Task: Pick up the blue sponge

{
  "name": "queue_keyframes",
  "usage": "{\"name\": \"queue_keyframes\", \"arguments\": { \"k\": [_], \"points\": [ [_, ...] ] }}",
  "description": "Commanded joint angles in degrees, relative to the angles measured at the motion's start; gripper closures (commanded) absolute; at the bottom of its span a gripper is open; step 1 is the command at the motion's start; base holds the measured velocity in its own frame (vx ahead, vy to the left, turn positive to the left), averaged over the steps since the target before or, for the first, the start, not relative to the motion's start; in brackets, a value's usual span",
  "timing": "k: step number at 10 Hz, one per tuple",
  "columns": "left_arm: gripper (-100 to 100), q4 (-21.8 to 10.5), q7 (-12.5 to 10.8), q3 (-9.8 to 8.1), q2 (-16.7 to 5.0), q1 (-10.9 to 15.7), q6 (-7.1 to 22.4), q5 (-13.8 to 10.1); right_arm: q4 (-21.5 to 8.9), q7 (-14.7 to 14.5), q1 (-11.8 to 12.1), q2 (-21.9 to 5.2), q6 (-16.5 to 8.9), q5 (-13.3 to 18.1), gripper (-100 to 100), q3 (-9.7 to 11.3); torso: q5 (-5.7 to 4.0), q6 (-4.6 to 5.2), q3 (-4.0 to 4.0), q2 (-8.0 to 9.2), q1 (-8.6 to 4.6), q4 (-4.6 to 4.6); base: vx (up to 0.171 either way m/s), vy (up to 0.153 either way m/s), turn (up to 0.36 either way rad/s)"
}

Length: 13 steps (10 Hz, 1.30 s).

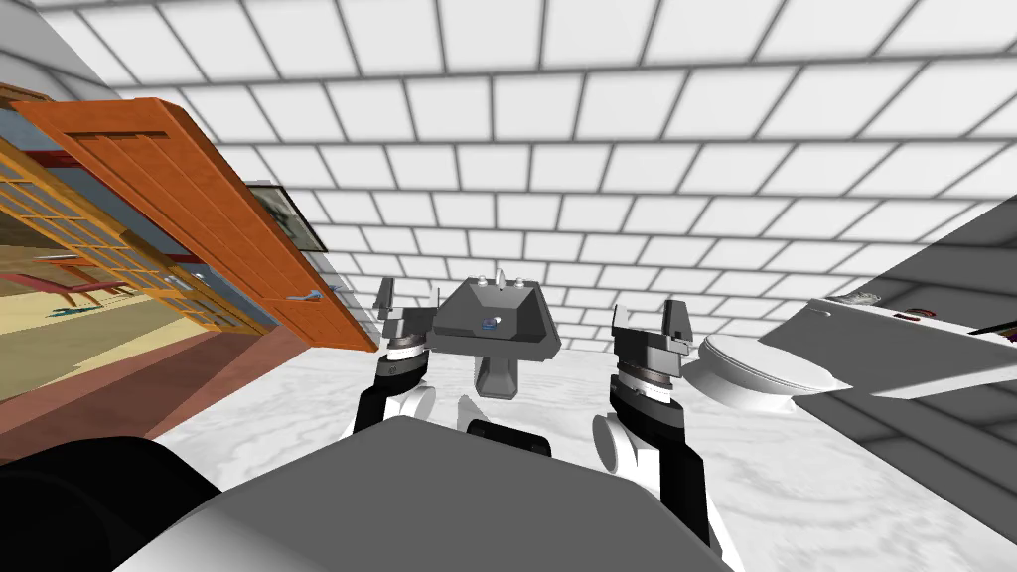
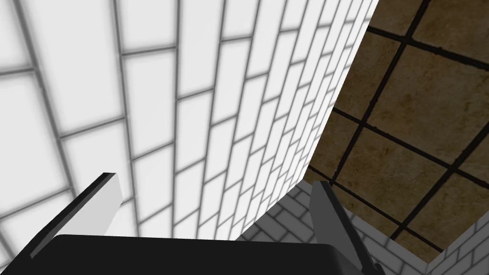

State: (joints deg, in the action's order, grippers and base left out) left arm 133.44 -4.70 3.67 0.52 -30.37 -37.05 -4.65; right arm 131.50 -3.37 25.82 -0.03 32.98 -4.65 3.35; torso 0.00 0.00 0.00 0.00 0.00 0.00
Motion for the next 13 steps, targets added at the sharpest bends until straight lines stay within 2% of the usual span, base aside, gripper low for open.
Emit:
{"name": "queue_keyframes", "arguments": {
  "k": [1,5,6,8,9,10,11,12,13],
  "points": [
    [-100,-0.58,-0.39,-0.4,-1.8,0.45,1.0,-0.74,0.0,0.0,0.0,0.0,0.0,0.0,0,0.0,0.0,0.0,0.0,0.0,0.0,0.0,0.004,-0.007,-0.05],
    [-100,-4.07,-2.53,-2.63,-7.43,3.11,6.56,-5.04,0.0,0.0,0.0,0.0,0.0,0.0,0,0.0,-0.02,0.01,-0.04,-0.06,-0.1,-0.02,0.014,-0.03,-0.099],
    [-100,-4.07,-2.53,-2.63,-7.43,3.11,6.92,-5.04,0.0,0.0,0.0,0.0,0.0,0.0,0,0.0,-0.03,0.02,-0.05,-0.09,-0.13,-0.02,0.019,-0.024,-0.046],
    [-100,-6.88,-4.08,-4.21,-10.36,5.13,10.68,-8.31,0.0,0.0,0.0,0.0,0.0,0.0,0,0.0,-0.02,0.01,-0.04,-0.07,-0.08,-0.02,0.021,-0.033,-0.149],
    [-100,-6.88,-4.08,-4.21,-10.36,5.13,11.54,-8.31,0.0,0.0,0.0,0.0,0.0,0.0,0,0.01,-0.03,0.03,-0.06,-0.11,-0.13,-0.03,0.024,-0.029,-0.05],
    [-100,-8.51,-4.92,-5.05,-11.86,6.25,13.43,-10.17,0.0,0.0,0.01,0.0,0.0,0.0,0,0.0,-0.03,-0.01,-0.06,-0.1,-0.11,-0.02,0.02,-0.034,-0.11],
    [-100,-8.51,-4.92,-5.05,-11.86,6.25,14.2,-10.17,0.0,0.0,0.0,0.0,0.0,0.0,0,0.0,-0.03,0.02,-0.06,-0.1,-0.11,-0.02,0.015,-0.024,-0.063],
    [-100,-10.29,-5.8,-5.91,-13.36,7.43,16.84,-12.15,0.0,0.0,0.0,0.0,0.0,0.0,0,0.0,-0.02,-0.01,-0.05,-0.08,-0.09,-0.02,0.021,-0.038,-0.133],
    [-100,-10.29,-5.8,-5.91,-13.36,7.43,17.06,-12.15,0.0,0.0,0.0,0.0,0.0,0.0,0,0.0,-0.03,0.01,-0.05,-0.09,-0.12,-0.02,0.017,-0.029,-0.061]
  ]
}}
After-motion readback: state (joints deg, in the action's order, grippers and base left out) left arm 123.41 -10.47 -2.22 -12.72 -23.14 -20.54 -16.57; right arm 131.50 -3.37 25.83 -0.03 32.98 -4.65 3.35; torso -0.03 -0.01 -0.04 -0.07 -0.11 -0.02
